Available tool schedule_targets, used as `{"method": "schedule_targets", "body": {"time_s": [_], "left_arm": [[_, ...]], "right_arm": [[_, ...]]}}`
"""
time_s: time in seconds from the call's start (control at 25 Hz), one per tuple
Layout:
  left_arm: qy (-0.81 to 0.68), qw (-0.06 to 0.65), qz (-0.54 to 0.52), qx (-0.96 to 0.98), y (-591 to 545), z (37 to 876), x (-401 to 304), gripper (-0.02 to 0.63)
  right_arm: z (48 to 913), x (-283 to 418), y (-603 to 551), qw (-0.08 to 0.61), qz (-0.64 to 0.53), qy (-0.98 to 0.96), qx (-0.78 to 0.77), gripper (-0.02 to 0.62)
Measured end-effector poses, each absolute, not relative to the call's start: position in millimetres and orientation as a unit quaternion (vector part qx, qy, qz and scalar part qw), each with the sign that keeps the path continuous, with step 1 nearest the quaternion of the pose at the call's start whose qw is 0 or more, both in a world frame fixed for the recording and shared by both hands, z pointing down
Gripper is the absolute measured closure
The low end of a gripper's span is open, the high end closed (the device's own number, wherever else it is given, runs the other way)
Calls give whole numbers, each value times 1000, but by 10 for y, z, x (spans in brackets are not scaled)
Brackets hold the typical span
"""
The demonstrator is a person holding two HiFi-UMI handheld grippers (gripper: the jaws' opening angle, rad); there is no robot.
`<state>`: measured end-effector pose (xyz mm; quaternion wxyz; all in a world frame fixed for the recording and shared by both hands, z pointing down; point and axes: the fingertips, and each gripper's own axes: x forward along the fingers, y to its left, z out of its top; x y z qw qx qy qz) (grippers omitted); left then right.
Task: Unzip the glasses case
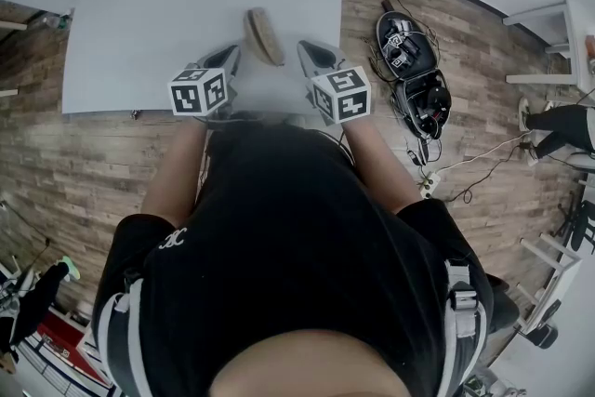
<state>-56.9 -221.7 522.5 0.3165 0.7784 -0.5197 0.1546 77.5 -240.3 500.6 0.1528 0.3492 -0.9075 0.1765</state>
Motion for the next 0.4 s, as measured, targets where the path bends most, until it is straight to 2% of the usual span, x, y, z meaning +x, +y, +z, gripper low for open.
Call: {"method": "schedule_targets", "body": {"time_s": [0.4], "left_arm": [[-520,315,160,778,-2146,5256,-610,604]], "right_arm": [[5051,743,-2352,153,176,-907,350,583]]}}
